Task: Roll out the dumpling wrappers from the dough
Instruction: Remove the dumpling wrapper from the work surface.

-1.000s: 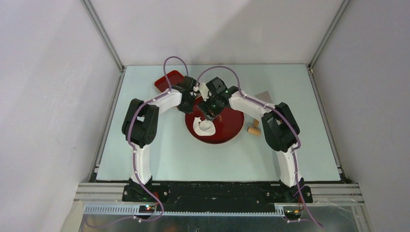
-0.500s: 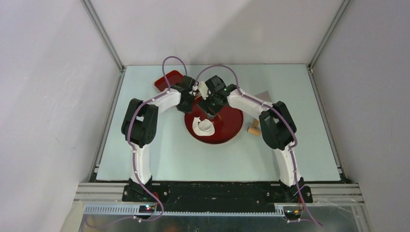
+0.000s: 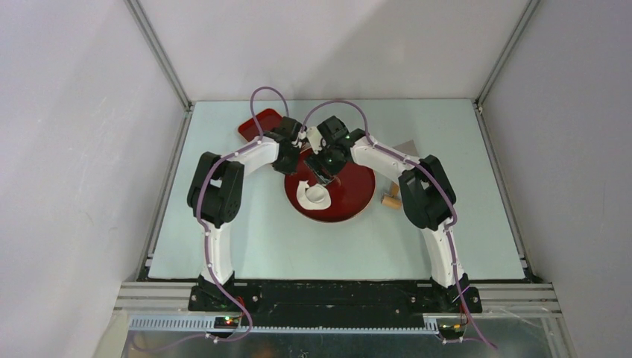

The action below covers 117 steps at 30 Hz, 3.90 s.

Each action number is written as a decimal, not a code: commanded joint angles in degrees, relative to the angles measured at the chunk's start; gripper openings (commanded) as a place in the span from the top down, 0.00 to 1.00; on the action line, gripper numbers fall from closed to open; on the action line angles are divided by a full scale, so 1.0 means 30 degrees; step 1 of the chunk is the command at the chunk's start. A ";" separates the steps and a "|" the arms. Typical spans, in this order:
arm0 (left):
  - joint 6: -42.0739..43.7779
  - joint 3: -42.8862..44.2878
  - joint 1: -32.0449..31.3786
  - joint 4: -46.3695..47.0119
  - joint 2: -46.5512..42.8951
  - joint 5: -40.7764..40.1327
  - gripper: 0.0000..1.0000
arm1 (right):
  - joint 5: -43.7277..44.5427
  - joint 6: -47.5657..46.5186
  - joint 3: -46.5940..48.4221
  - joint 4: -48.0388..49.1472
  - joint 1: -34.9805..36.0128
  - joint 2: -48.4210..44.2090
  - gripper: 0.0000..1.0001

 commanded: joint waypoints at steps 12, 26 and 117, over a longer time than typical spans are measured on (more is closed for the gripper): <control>0.0183 -0.1552 0.1589 0.0613 -0.1567 0.3703 1.00 | -0.1490 0.1293 -0.0036 0.0731 -0.0904 -0.0033 0.42; 0.0301 -0.1563 0.1814 0.0616 -0.1565 0.4783 1.00 | -0.2273 0.0989 0.1172 -0.0506 -0.0409 0.0411 0.42; 0.0008 -0.1583 0.1891 0.0671 -0.1577 0.4201 1.00 | 0.6321 -0.2724 -0.1508 -0.4739 -0.0077 -0.0433 0.42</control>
